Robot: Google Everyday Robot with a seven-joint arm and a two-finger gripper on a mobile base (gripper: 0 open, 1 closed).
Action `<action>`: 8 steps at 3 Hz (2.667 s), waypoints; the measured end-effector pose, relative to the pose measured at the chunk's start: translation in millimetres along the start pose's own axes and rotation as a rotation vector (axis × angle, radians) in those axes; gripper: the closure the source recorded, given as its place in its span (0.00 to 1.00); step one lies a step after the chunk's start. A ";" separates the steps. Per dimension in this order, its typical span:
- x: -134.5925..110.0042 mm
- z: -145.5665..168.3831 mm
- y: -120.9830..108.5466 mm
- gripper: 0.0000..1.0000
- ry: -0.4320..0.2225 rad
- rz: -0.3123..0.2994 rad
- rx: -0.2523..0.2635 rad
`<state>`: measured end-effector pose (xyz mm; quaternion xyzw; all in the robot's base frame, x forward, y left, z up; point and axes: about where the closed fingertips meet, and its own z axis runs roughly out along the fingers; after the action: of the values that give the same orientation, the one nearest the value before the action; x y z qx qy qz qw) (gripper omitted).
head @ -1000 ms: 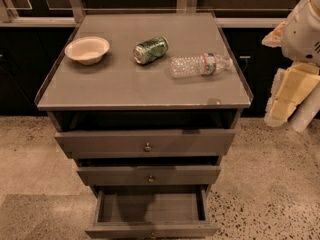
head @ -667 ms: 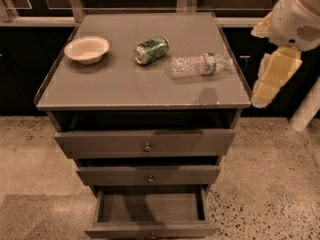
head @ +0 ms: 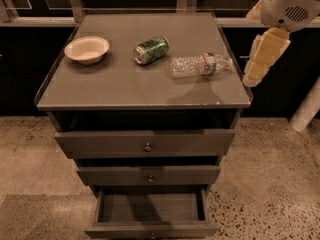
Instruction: Place water bottle into bottom drawer
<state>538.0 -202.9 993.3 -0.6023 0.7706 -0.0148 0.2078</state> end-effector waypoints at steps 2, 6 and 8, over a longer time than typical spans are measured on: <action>15.1 22.4 -46.0 0.00 -0.092 0.052 0.018; -13.9 160.1 -123.6 0.00 -0.338 0.082 -0.148; -17.4 191.8 -114.8 0.00 -0.384 0.108 -0.204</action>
Offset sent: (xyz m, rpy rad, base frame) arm 0.1381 -0.0420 -0.0303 0.2830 -0.0650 -0.0140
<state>712.0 -174.5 854.8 -0.5698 0.7457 0.1893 0.2889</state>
